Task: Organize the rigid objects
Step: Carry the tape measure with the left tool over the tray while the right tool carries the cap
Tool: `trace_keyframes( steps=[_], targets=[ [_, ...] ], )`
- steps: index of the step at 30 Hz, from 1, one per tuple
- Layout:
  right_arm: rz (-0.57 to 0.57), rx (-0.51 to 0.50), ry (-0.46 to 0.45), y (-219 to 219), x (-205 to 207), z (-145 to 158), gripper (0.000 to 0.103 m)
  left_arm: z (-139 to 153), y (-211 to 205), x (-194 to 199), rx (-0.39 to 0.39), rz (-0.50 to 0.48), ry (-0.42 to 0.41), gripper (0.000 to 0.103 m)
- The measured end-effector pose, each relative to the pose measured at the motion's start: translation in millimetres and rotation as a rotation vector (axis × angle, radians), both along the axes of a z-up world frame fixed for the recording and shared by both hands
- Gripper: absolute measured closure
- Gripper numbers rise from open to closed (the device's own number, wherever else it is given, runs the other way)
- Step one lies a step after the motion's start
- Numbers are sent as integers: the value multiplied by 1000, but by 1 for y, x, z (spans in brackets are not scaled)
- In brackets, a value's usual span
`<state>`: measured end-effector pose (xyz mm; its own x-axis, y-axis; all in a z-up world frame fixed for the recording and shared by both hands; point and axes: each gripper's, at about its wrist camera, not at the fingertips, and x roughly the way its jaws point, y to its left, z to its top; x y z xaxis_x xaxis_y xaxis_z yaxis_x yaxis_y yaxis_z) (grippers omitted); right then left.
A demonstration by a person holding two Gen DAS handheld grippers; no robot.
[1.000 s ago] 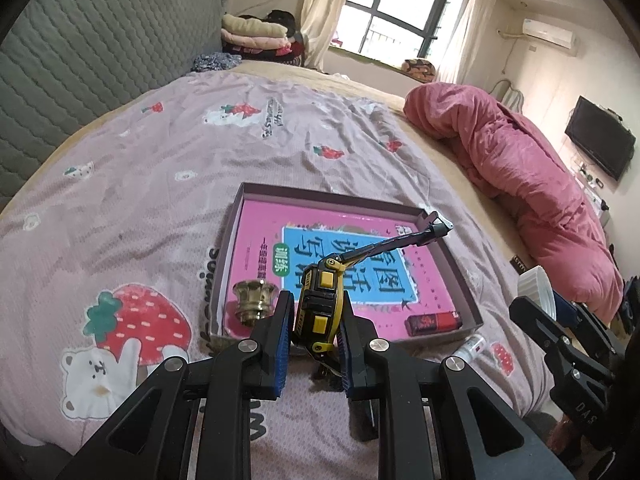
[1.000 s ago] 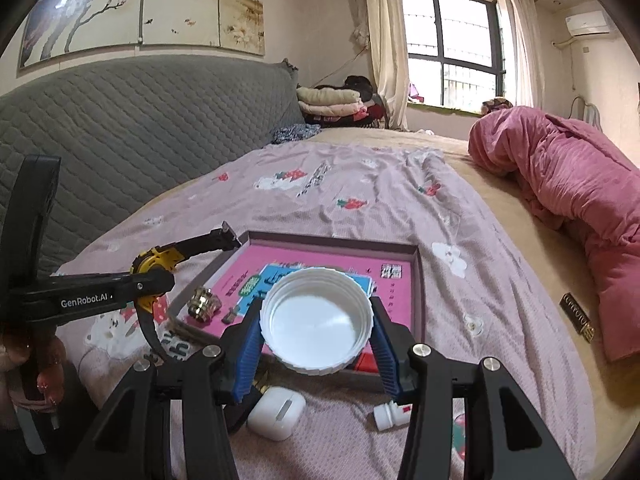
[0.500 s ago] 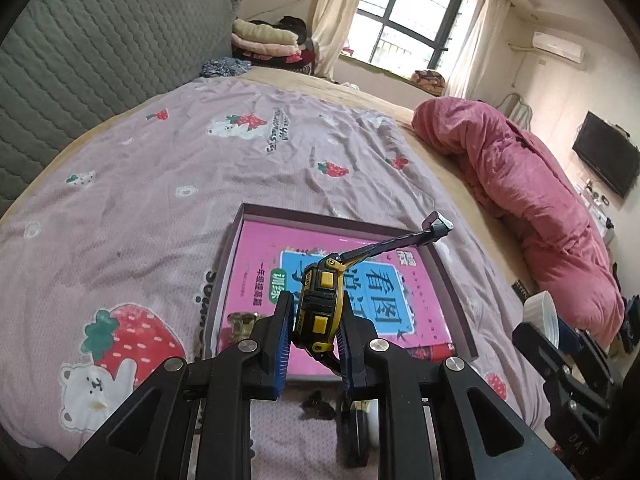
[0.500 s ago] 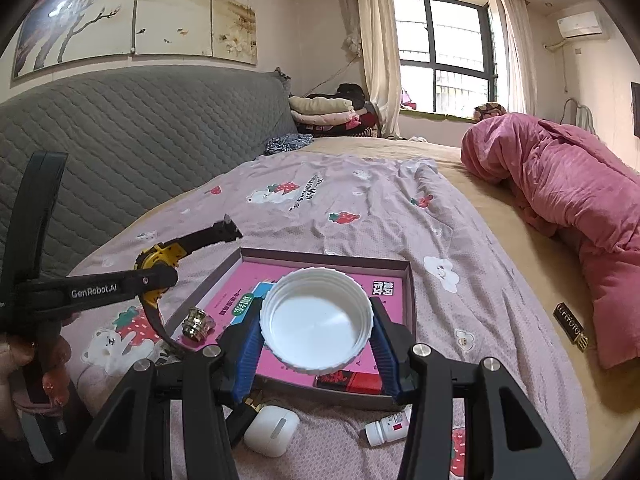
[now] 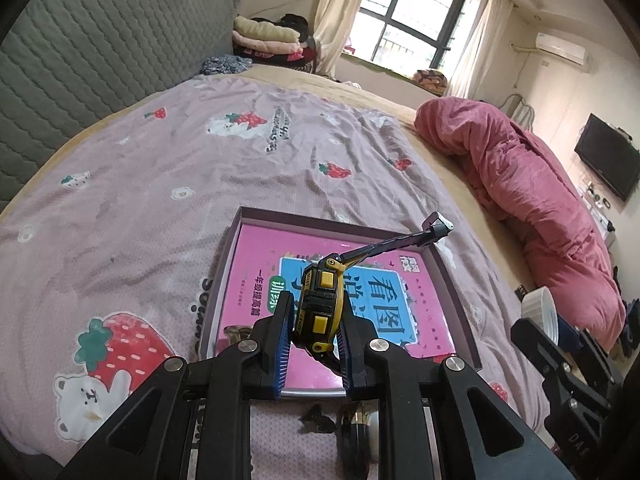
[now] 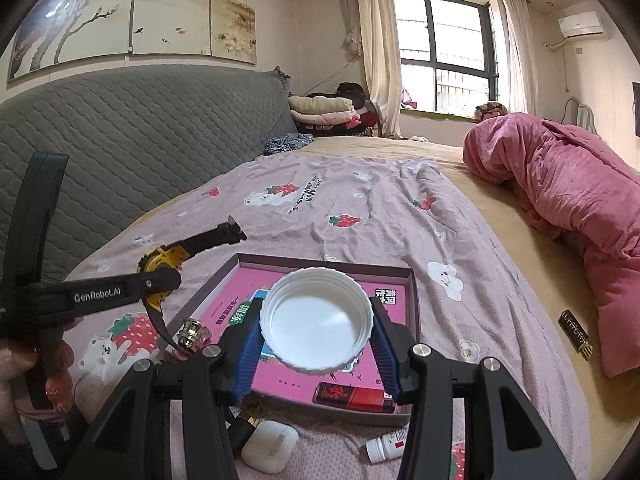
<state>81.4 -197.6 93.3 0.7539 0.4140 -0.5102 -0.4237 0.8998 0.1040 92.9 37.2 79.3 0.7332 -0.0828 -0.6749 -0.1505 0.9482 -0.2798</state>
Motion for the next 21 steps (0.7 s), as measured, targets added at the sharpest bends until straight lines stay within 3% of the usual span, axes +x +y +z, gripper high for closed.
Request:
trace_keyframes(
  steps=[21],
  targets=[
    [-28,-6,37,-1,32,-16,53,-31,7,33,9,20,62,83]
  ],
)
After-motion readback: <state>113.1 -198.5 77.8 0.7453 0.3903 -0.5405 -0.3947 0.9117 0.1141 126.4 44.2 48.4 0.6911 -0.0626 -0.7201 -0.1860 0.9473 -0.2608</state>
